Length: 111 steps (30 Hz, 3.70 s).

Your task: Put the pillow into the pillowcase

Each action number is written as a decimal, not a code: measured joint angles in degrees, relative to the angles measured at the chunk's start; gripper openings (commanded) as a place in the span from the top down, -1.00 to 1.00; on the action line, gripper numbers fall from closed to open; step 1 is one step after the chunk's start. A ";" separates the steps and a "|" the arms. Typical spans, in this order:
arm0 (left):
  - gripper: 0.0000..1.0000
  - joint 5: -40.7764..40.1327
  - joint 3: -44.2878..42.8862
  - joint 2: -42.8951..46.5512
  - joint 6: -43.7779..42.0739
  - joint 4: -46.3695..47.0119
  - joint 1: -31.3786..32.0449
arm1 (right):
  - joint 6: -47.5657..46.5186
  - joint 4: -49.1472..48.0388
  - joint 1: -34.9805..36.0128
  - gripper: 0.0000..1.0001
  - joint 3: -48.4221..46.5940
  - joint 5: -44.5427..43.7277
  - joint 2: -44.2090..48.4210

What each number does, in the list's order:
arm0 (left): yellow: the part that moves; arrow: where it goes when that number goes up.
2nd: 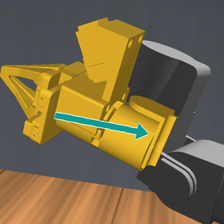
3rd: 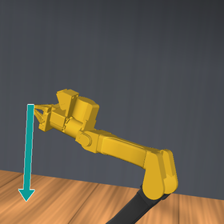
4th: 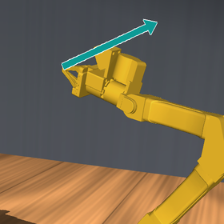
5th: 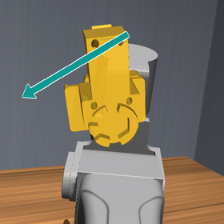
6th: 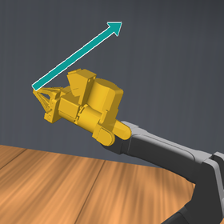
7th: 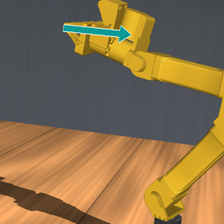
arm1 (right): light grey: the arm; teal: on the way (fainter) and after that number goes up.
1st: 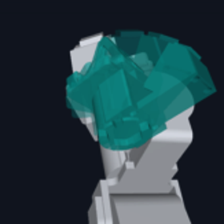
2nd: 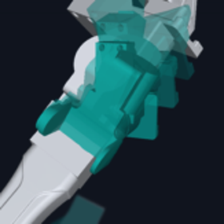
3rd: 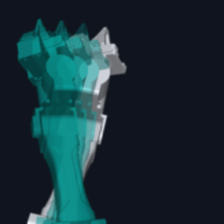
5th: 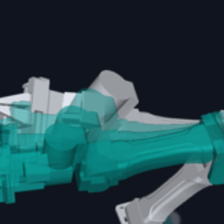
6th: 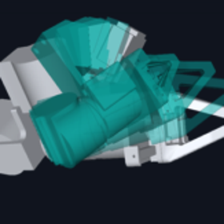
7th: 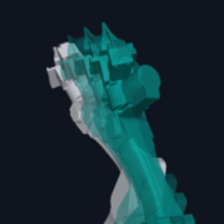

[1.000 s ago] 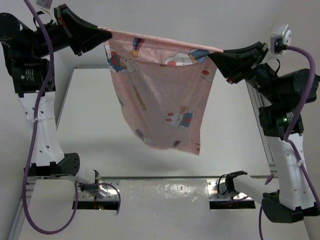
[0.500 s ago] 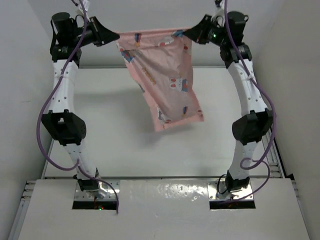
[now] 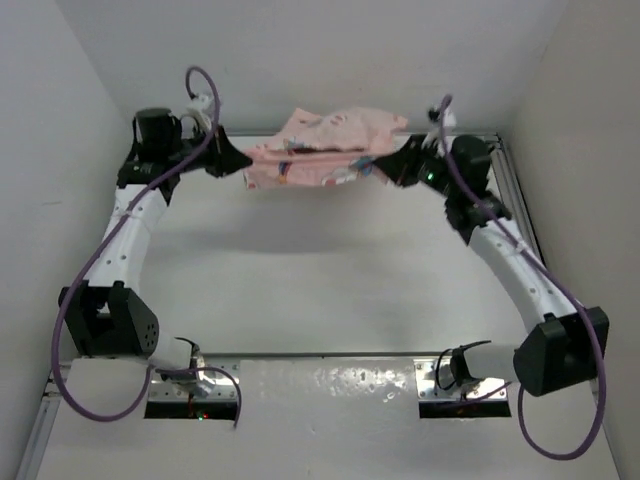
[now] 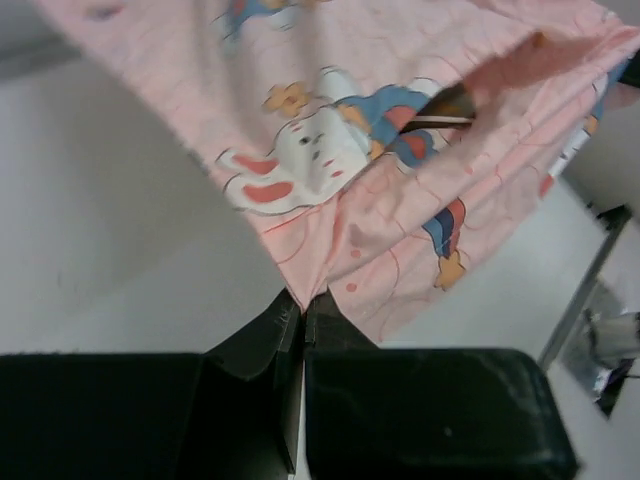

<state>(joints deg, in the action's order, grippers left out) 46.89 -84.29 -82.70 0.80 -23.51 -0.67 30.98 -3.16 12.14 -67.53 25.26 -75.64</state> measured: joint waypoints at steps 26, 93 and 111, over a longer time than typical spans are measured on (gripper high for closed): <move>0.25 -31.63 37.68 11.96 -39.32 -26.53 -3.02 | 7.65 -2.47 36.26 0.72 57.77 -17.05 16.96; 1.00 -56.02 1.99 23.02 -34.97 -20.52 34.14 | -1.53 14.34 26.93 1.00 11.89 -26.75 20.81; 1.00 -49.70 -27.23 24.26 -30.23 -30.05 30.97 | -11.26 20.15 29.55 1.00 -9.97 -25.79 24.87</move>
<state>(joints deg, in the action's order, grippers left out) -2.81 -111.53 -58.43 -29.43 -53.56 30.30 19.73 16.99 41.69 -77.49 -0.54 -50.76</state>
